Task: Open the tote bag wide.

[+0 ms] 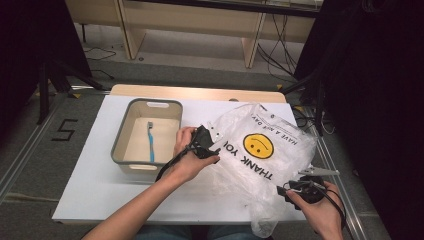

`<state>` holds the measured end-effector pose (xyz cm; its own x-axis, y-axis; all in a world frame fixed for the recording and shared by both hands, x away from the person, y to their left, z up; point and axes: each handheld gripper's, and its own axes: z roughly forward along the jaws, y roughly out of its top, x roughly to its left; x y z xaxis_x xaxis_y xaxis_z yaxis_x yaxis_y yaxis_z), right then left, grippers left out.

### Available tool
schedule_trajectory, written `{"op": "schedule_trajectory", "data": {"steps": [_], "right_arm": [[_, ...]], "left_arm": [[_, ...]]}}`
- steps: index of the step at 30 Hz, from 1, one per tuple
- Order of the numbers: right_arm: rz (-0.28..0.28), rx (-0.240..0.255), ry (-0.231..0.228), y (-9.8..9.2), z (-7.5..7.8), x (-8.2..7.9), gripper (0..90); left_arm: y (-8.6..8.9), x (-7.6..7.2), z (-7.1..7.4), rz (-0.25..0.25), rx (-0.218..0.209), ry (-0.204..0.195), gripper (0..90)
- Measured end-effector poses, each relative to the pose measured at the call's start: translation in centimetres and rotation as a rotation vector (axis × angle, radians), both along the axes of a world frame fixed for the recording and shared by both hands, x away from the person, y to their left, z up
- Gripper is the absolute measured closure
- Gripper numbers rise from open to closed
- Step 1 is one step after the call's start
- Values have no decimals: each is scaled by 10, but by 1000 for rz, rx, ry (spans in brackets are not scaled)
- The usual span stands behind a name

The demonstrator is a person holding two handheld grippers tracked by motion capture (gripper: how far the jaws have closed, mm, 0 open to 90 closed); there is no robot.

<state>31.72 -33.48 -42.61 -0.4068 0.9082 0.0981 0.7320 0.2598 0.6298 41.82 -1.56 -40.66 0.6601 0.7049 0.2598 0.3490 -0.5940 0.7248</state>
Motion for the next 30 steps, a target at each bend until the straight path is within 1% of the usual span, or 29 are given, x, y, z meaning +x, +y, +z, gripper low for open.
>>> {"op": "schedule_trajectory", "data": {"steps": [1,3,4,5,6,7,8,9,10,11,12,13,14,15,16,17,18,19,20,21,22,23,24,25,26,27,28,29,30], "right_arm": [[8,17,-25,1,0,1,445],[4,7,-64,1,3,1,429],[4,7,-64,1,3,1,429],[-8,-40,-120,2,7,1,401],[-8,-40,-120,2,7,1,401],[-34,-69,-159,2,12,-1,379],[-34,-69,-159,2,12,-1,379],[-27,-88,-196,3,16,-1,379],[-27,-88,-196,3,16,-1,379],[23,-80,-221,7,18,0,401],[23,-80,-221,7,18,0,401],[72,-65,-234,15,18,3,412],[72,-65,-234,15,18,3,412],[138,-78,-237,27,16,8,435],[138,-78,-237,27,16,8,435],[189,-64,-232,39,13,16,463],[209,-56,-226,44,10,21,472],[231,-56,-216,50,8,26,487],[247,-53,-204,55,5,30,498],[263,-48,-189,60,1,35,502],[281,-43,-178,66,-2,39,514],[302,-40,-166,71,-6,43,522],[323,-40,-152,76,-9,47,530],[348,-46,-141,81,-13,51,538],[370,-53,-134,87,-16,54,543],[392,-61,-122,92,-19,56,543],[411,-62,-114,97,-22,59,548],[423,-64,-107,101,-24,60,552],[438,-68,-97,105,-26,62,557]], "left_arm": [[-1,-1,-1,-3,-4,3,279],[-1,-4,-3,-12,-2,7,279],[-1,-4,-3,-12,-2,7,279],[-1,-5,-5,-16,-2,12,279],[-1,-5,-5,-16,-2,12,280],[0,-5,-6,-14,-4,13,282],[0,-5,-6,-15,2,17,282],[1,-6,-8,-15,-1,21,285],[1,-6,-8,-15,-1,21,288],[2,-10,-10,-24,-1,28,291],[2,-10,-10,-24,-1,28,295],[3,-14,-13,-38,5,40,300],[3,-14,-13,-38,5,40,303],[3,-17,-15,-45,8,46,305],[4,-20,-17,-51,10,51,305],[5,-25,-21,-61,8,66,315],[5,-25,-21,-61,8,66,318],[6,-31,-24,-85,21,81,321],[6,-31,-24,-85,21,81,322],[7,-36,-27,-106,22,102,330],[7,-36,-27,-106,22,102,342],[9,-43,-31,-126,14,121,351],[9,-43,-31,-126,14,121,364],[10,-49,-35,-151,12,149,378],[10,-49,-35,-151,12,149,389],[11,-56,-41,-176,-4,184,402],[11,-56,-41,-176,-4,184,419],[11,-60,-47,-195,-25,227,429],[11,-60,-47,-195,-25,227,443]]}}
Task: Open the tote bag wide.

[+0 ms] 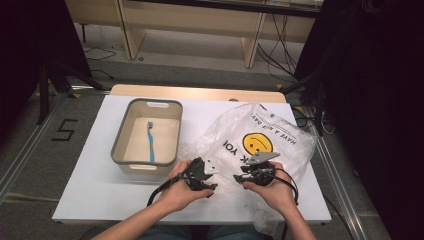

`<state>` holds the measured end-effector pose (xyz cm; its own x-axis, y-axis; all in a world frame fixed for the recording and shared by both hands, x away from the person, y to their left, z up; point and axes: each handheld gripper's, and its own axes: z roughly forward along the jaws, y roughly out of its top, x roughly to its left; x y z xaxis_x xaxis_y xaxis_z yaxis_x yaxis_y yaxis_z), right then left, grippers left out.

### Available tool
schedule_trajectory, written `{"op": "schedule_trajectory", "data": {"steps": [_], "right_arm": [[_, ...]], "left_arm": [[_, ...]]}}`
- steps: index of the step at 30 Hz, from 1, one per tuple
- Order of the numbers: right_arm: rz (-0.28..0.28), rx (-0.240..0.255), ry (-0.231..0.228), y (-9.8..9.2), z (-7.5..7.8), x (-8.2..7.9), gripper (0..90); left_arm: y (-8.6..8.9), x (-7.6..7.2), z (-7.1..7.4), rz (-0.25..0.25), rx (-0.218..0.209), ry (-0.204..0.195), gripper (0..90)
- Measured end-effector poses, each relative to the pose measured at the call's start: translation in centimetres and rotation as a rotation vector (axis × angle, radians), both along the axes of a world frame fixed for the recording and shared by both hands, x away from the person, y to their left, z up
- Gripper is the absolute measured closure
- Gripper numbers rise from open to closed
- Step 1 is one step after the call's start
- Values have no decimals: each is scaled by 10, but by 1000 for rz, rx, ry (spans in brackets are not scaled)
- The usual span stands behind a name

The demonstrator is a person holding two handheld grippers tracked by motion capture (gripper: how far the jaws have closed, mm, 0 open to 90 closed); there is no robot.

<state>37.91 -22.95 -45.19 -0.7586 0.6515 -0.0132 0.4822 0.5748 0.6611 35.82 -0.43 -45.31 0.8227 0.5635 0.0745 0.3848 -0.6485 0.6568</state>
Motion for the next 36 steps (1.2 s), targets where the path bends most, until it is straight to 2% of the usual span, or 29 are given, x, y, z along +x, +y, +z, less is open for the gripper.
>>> {"op": "schedule_trajectory", "data": {"steps": [1,6,9,10,11,12,14,16,17,19,36], "right_arm": [[12,-5,5,3,-2,2,559],[23,-37,26,13,-11,8,584],[39,-65,48,16,-16,8,616],[39,-65,48,16,-16,8,616],[33,-55,57,16,-18,8,671],[33,-55,57,16,-18,8,671],[35,-62,65,16,-20,9,737],[32,-63,65,15,-21,9,752],[31,-58,69,14,-21,9,779],[26,-57,70,14,-21,9,801],[9,-28,100,12,-25,11,900]], "left_arm": [[-1,-2,-5,-9,-19,26,456],[-7,-2,-14,-20,-11,22,498],[-15,1,-21,-35,-14,48,524],[-15,1,-21,-35,-14,48,541],[-18,3,-24,-35,-22,57,555],[-18,3,-24,-35,-22,57,570],[-20,5,-26,-35,-24,60,595],[-21,7,-28,-32,-21,69,609],[-20,7,-28,-25,-34,78,620],[-20,7,-28,-26,-35,76,628],[-21,6,-28,-29,-23,70,633]]}}
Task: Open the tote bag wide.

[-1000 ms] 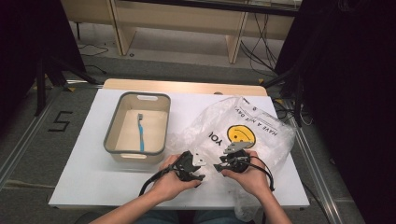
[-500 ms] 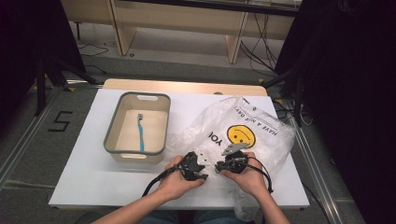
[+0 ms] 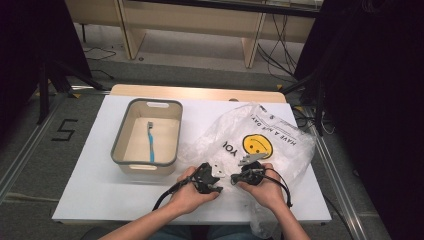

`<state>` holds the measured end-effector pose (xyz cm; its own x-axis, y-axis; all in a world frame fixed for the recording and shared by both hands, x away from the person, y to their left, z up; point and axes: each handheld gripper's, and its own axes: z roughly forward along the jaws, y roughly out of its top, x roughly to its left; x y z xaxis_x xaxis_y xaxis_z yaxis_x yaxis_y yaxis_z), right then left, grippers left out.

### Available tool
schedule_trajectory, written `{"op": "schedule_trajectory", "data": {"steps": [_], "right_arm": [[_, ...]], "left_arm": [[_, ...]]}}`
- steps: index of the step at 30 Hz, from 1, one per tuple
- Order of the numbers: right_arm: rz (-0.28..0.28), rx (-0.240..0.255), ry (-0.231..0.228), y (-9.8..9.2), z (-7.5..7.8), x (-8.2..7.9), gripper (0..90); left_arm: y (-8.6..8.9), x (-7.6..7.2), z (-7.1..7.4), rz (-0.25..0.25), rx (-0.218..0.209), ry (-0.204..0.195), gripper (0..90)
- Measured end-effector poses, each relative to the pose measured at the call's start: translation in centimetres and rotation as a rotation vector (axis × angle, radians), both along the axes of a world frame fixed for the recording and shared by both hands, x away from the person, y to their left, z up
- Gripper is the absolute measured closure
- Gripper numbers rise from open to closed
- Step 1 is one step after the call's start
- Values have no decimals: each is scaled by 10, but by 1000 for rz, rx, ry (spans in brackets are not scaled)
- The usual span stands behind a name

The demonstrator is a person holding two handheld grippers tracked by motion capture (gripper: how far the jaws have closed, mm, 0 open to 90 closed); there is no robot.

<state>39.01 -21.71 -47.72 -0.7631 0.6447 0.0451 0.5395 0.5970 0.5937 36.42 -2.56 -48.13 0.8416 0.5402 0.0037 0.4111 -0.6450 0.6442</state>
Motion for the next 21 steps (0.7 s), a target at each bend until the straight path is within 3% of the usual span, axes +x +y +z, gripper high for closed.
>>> {"op": "schedule_trajectory", "data": {"steps": [8,12,15,16,17,18,19,20,21], "right_arm": [[-13,9,-9,-1,1,0,900],[-34,40,-35,-4,8,-1,900],[-68,75,-95,-9,21,-4,900],[-68,75,-95,-9,21,-4,900],[-87,92,-137,-12,30,-5,900],[-87,92,-137,-12,30,-5,900],[-107,108,-184,-15,38,-8,900],[-107,108,-184,-15,38,-8,900],[-123,121,-235,-17,46,-9,900]], "left_arm": [[0,0,0,1,0,-1,631],[0,0,0,2,-2,-1,630],[0,0,0,2,-2,0,629],[0,0,0,2,-2,0,630],[0,0,0,3,-2,-1,629],[0,0,0,3,-2,-1,629],[0,0,0,2,-1,-2,630],[0,0,0,2,-1,-2,629],[0,0,0,2,-2,-1,630]]}}
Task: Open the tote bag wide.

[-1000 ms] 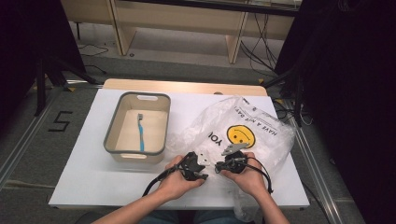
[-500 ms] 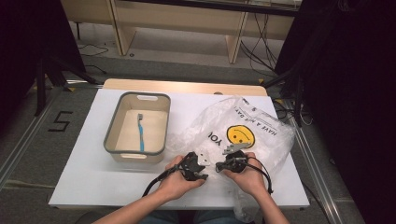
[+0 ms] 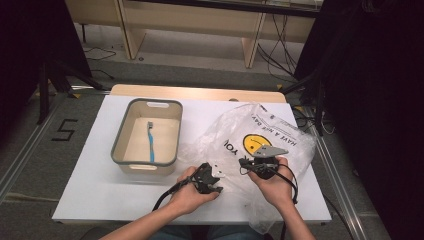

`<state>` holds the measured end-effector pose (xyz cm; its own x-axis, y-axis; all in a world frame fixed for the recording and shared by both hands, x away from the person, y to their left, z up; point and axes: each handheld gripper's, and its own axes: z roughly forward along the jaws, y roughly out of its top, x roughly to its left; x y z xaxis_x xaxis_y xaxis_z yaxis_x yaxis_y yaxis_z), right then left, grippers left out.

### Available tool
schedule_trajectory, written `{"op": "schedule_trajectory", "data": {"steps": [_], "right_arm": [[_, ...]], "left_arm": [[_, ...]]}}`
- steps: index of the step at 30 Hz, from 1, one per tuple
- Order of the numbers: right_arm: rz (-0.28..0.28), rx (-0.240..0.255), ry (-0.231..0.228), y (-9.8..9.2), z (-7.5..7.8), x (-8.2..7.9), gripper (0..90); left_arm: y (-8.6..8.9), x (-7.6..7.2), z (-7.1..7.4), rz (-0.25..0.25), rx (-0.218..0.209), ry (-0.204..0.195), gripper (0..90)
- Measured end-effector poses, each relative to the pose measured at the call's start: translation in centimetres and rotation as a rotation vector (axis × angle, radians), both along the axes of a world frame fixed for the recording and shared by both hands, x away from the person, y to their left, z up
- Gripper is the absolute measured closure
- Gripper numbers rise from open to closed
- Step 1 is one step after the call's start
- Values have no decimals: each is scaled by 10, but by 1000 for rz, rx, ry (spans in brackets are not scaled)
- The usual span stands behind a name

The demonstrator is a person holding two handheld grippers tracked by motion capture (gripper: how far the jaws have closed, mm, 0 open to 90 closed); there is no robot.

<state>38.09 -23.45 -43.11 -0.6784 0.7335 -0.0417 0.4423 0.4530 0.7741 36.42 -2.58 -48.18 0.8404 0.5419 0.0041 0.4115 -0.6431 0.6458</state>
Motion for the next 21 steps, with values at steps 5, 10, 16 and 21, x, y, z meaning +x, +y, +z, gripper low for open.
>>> {"op": "schedule_trajectory", "data": {"steps": [5,10,16,21], "right_arm": [[-42,19,-104,-3,15,-3,900],[-113,70,-260,-13,40,-5,900],[-172,120,-351,-21,60,-4,900],[-166,116,-329,-20,57,-2,900]], "left_arm": [[0,0,0,0,0,1,629],[0,0,0,1,-3,3,629],[0,-1,1,-2,1,-4,626],[1,-6,16,-21,-39,-54,583]]}}
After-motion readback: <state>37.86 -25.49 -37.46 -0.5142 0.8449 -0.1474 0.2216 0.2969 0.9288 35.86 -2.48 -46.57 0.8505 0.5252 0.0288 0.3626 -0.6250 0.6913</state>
